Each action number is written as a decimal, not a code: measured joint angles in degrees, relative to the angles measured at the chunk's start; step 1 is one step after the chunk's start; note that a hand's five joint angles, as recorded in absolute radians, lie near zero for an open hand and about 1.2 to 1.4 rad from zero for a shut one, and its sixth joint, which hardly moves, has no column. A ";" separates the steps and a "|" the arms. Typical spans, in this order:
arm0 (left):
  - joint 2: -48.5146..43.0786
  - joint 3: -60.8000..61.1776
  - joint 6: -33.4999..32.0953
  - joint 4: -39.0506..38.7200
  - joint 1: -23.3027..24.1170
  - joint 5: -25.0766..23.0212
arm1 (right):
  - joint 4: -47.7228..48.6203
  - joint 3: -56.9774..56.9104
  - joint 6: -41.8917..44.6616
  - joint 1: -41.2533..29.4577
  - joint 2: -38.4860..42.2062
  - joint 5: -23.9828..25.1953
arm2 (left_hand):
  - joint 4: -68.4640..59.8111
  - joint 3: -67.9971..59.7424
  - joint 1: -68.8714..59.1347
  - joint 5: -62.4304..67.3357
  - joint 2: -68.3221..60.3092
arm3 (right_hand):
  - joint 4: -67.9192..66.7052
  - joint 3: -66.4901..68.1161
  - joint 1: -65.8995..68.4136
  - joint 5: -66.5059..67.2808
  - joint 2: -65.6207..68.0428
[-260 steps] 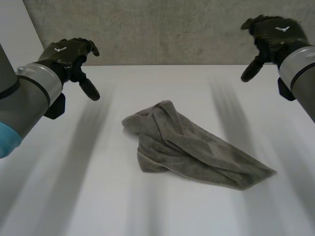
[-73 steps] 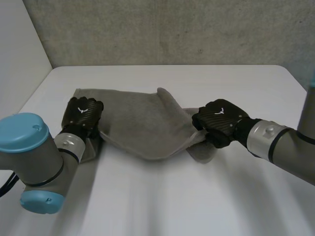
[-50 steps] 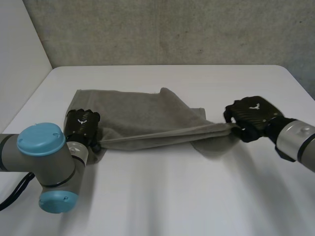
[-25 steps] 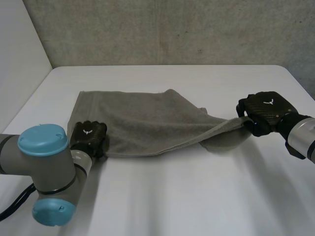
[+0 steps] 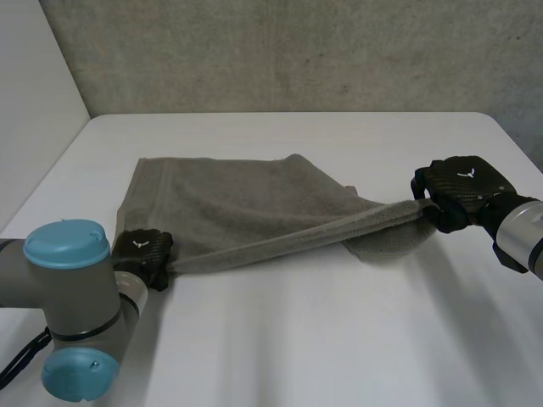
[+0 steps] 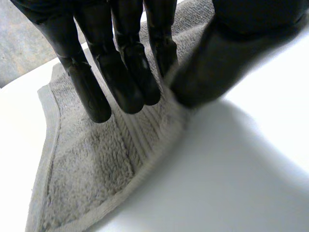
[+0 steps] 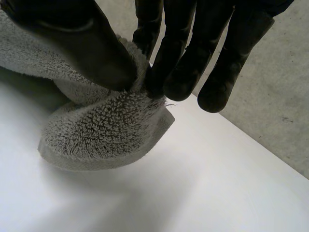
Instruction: Fold the towel.
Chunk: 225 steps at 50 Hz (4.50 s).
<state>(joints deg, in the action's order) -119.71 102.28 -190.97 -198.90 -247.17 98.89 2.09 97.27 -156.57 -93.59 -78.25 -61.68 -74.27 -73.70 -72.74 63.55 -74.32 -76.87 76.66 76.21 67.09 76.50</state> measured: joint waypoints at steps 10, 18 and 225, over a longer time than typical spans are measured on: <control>7.03 0.24 -0.49 0.32 -1.22 -0.04 | -1.20 -1.77 -0.98 0.29 -3.82 0.00 | -3.38 -2.58 -1.94 2.77 -2.10 | -0.01 0.00 0.00 0.00 0.00; 22.92 -0.65 -2.07 2.62 -6.77 -0.44 | -9.35 -10.12 -1.29 0.24 -10.32 0.69 | -3.39 -2.86 -1.94 2.77 -2.44 | -0.02 0.00 0.00 0.00 0.00; 7.42 -2.45 0.25 -14.22 -10.62 -7.45 | 1.90 -15.59 9.86 -3.86 27.13 -13.86 | 59.08 58.66 57.43 -60.04 59.53 | 0.54 -0.93 -1.50 -0.82 -2.03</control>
<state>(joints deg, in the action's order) -112.28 99.83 -190.72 -213.12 -257.79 91.44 3.98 81.68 -146.71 -97.44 -51.12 -75.53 -15.19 -15.04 -15.31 3.52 -14.79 -76.34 75.73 74.71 66.27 74.47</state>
